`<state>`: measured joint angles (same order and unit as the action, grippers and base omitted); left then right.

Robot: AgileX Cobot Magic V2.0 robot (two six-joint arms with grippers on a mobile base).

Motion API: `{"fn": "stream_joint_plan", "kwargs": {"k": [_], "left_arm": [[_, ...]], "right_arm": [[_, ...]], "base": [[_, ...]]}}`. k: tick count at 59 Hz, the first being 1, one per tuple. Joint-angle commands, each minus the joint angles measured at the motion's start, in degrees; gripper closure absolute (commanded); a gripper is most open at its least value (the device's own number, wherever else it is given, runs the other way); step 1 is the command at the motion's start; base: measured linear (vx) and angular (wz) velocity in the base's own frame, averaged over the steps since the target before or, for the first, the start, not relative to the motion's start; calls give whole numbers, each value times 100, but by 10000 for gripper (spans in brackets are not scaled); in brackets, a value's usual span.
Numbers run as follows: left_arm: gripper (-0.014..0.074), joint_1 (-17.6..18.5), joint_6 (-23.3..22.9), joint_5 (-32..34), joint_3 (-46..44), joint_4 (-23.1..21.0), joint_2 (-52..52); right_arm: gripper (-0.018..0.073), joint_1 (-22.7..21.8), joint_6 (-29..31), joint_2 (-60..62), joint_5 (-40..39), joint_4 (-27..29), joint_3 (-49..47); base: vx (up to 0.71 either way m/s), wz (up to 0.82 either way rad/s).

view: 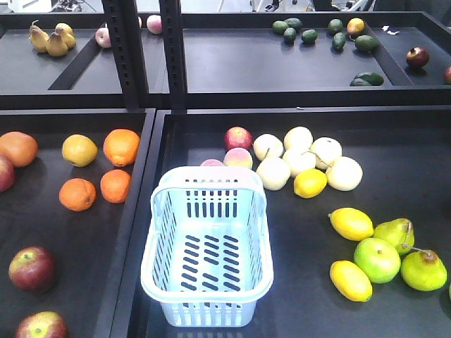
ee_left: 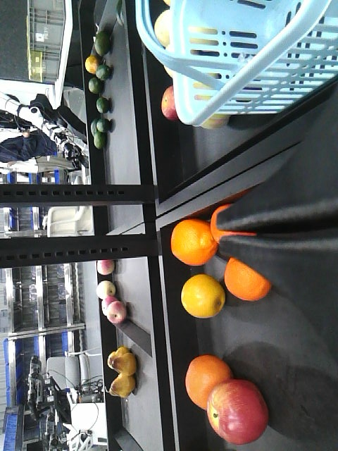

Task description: Pick three apples into basket with both arms

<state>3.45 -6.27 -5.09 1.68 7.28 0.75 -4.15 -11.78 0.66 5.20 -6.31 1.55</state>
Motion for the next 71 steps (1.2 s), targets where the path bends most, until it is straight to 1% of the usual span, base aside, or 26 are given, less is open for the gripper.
{"fn": "stream_joint_plan", "kwargs": {"k": [1,5,8,15,21,26,30,37,42,58,61,66,71], "left_arm": [[602,3,-78,545,-154,-55,75],[602,3,-120,701,-154,-72,75],[602,3,-277,860,-154,-79,75],[602,3,-926,1172,-154,-117,75],[602,3,-1800,1301,-184,-218,75],[602,3,-2352,1348,-190,-210,75],[602,3,-2600,1348,-190,-210,75],[602,3,-2891,1428,-190,-210,75],[602,3,-3235,1764,-190,-210,75],[602,3,-4758,3198,-225,-198,69],[602,3,-4903,3261,-326,-198,65],[602,3,-4922,3092,-664,-116,36],[602,3,-4918,2893,-1113,221,-122]], "right_arm": [[564,6,30,68,-425,-67,76],[564,6,30,68,-425,-67,76],[564,6,30,68,-425,-67,76],[564,6,30,68,-425,-67,76],[564,6,30,68,-425,-67,76],[564,6,30,68,-425,-67,76],[564,6,30,68,-425,-67,76],[564,6,30,68,-425,-67,76],[564,6,30,68,-425,-67,76],[564,6,30,68,-425,-67,76],[564,6,30,68,-425,-67,76],[564,6,30,68,-425,-67,76],[564,6,30,68,-425,-67,76]], "base": [[0,0],[0,0],[0,0],[0,0],[0,0],[0,0],[0,0],[0,0],[0,0],[0,0],[0,0],[0,0],[0,0]]}}
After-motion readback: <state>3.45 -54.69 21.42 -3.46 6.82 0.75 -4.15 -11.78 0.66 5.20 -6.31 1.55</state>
